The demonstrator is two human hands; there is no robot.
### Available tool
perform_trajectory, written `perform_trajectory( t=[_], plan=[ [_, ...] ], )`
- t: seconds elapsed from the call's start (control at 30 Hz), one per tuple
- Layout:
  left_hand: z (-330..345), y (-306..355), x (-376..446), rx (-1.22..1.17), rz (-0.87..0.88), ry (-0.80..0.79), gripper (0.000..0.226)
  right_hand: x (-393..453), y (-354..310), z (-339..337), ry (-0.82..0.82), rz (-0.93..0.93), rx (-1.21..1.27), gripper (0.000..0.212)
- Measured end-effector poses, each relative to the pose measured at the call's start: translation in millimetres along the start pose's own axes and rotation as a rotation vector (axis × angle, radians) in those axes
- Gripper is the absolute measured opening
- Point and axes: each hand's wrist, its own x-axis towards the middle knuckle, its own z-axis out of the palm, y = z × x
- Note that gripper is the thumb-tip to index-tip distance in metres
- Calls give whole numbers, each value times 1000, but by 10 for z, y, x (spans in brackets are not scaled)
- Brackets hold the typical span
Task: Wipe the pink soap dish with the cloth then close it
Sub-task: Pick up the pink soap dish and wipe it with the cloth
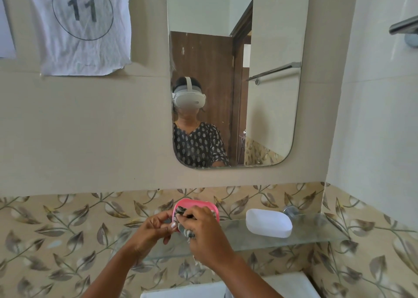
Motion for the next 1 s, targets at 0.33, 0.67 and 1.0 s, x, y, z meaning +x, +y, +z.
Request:
perform_trajectory(
  t=[0.33, 0.67, 1.0],
  plan=[
    [6, 13, -10, -5, -59, -34, 55, 81, 51, -29, 1, 79, 5, 45],
    [-14, -13, -11, -158, 25, 23, 17, 23, -1, -48, -55, -85, -104, 33],
    [11, 31, -47, -103, 34, 17, 52, -72, -6, -196, -174, -162, -153, 48]
  ],
)
